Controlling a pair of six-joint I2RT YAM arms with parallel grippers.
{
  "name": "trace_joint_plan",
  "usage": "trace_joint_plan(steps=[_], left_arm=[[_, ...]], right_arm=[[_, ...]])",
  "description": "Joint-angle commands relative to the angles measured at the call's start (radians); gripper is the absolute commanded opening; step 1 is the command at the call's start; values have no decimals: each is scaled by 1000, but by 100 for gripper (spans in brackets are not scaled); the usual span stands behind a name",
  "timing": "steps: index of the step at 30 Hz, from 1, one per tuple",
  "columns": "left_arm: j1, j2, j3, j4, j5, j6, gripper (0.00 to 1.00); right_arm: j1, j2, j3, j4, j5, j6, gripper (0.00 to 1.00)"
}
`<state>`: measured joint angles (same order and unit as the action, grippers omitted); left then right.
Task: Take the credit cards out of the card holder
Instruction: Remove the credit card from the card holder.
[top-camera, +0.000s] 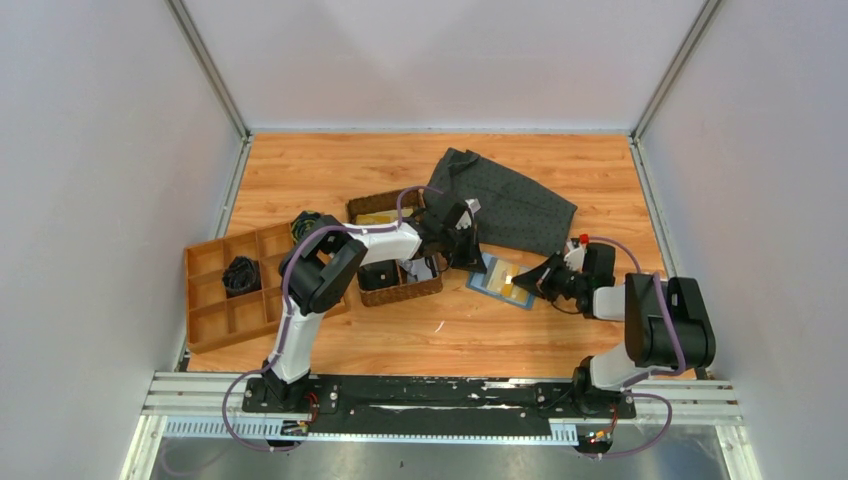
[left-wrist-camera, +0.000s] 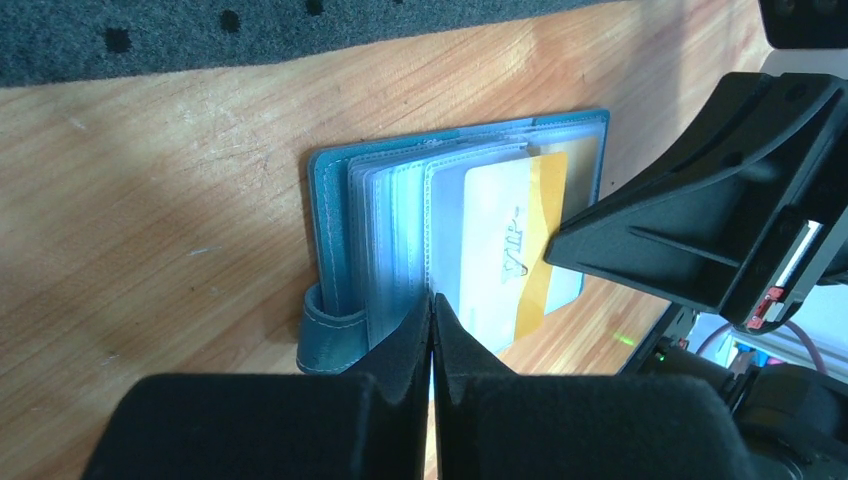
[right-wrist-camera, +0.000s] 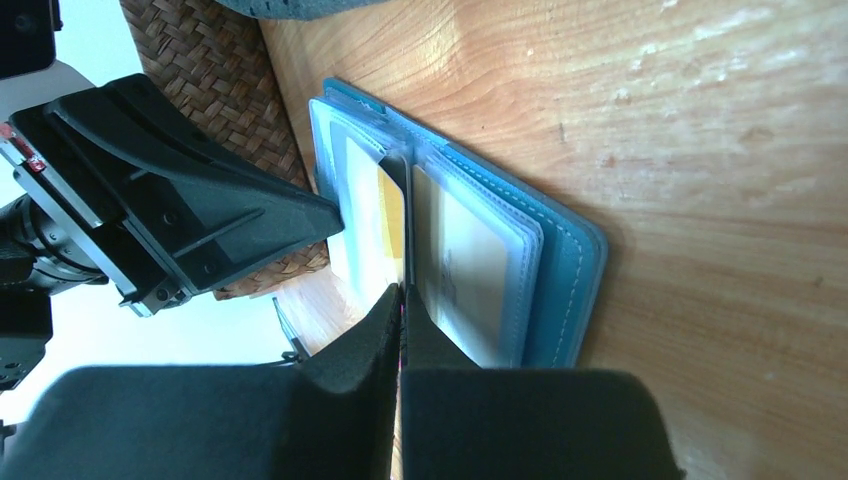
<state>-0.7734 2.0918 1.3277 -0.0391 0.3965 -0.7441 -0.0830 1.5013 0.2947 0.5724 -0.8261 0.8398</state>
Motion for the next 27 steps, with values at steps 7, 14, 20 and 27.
trace_joint_plan(steps=[7, 14, 20, 27], left_arm=[[-12, 41, -47, -95, -50, 27, 0], [-13, -39, -66, -99, -74, 44, 0], [-16, -70, -45, -103, -78, 60, 0], [-20, -128, -35, -89, -70, 42, 2]], right_arm=[[-55, -103, -41, -101, -7, -65, 0], [-93, -216, -34, -236, 0, -118, 0], [-95, -353, 5, -426, 51, -217, 0], [-94, -383, 9, -458, 44, -236, 0]])
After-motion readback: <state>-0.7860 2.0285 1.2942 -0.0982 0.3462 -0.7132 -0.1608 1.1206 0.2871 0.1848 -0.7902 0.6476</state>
